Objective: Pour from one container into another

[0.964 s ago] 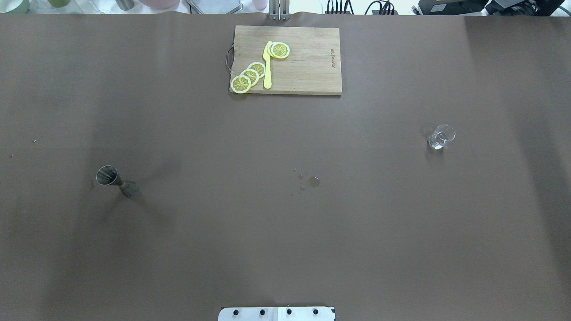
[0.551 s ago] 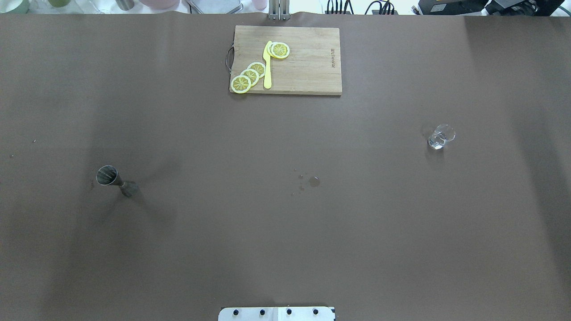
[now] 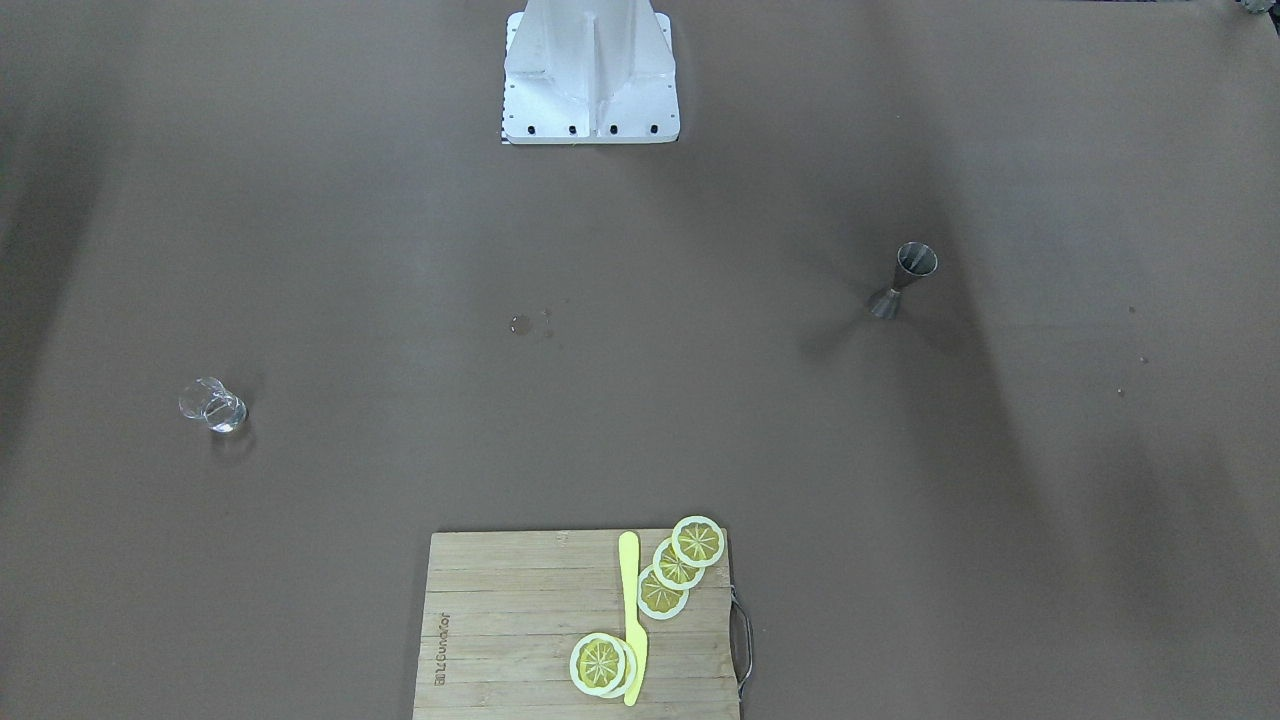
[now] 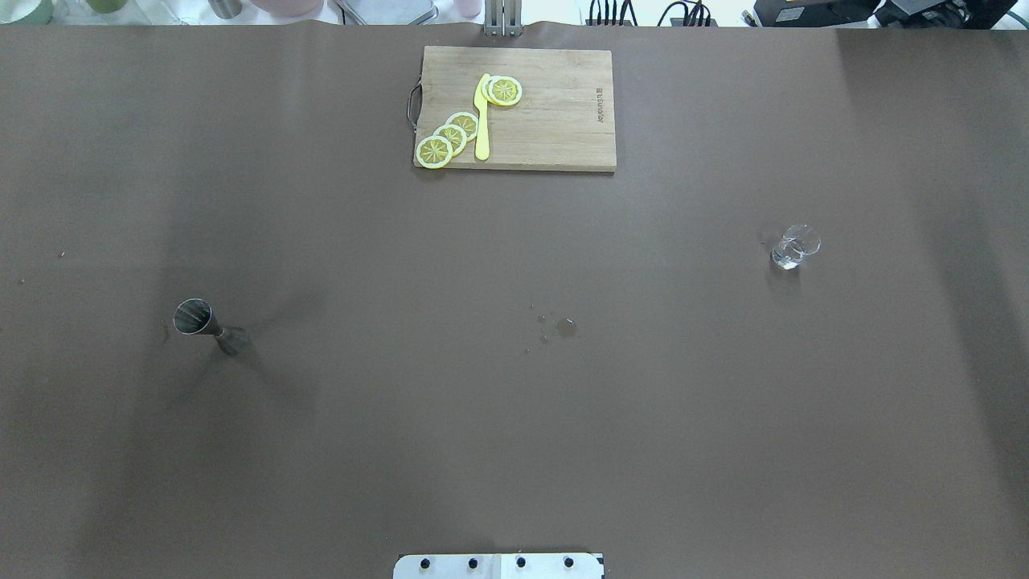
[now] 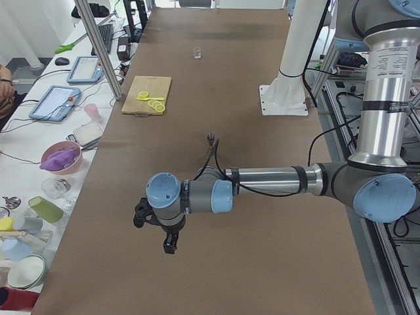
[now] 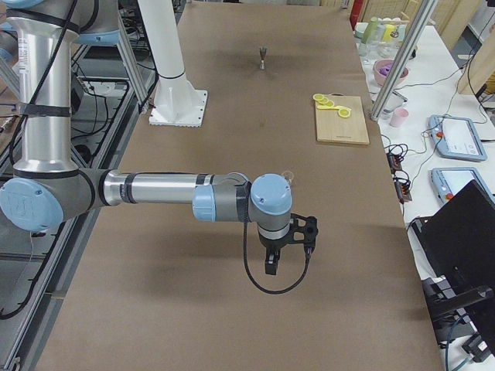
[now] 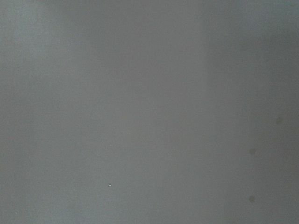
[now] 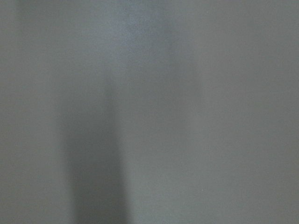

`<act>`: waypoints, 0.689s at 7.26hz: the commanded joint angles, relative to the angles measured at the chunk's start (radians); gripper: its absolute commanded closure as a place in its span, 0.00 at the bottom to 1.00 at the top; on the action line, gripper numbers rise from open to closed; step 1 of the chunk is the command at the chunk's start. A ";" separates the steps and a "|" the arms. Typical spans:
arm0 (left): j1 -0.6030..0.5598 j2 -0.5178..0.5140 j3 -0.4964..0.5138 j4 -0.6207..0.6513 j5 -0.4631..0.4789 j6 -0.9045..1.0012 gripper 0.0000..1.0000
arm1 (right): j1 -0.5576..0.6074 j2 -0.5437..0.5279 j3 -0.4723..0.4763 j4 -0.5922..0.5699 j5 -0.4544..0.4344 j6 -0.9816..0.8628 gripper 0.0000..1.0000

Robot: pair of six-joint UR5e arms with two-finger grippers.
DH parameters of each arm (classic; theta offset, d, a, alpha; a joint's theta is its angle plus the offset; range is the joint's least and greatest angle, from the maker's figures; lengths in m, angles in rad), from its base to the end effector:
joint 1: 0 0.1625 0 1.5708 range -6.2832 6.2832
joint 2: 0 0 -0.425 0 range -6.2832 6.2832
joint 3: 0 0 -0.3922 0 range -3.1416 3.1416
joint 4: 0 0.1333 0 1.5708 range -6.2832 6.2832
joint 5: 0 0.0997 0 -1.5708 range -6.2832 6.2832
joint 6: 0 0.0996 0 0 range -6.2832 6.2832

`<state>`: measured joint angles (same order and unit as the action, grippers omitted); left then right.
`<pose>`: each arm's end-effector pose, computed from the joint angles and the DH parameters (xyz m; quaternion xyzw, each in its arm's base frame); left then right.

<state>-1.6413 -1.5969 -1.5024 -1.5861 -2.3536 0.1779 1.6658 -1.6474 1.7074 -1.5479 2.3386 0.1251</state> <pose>-0.0982 -0.4950 0.6772 0.0349 0.3801 0.0445 0.9232 0.1079 -0.4561 0.6259 0.0328 -0.3748 0.0863 0.9225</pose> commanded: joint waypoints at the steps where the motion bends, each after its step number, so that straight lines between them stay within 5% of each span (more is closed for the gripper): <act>1: 0.000 0.000 0.001 0.000 -0.001 0.000 0.01 | 0.009 0.001 0.003 0.000 0.002 -0.001 0.00; 5: 0.000 0.000 -0.004 0.000 -0.001 0.000 0.01 | 0.012 0.011 0.003 0.000 -0.001 0.019 0.00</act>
<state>-1.6413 -1.5969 -1.5038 -1.5861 -2.3547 0.1779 1.6777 -1.6389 1.7092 -1.5484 2.3383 0.1353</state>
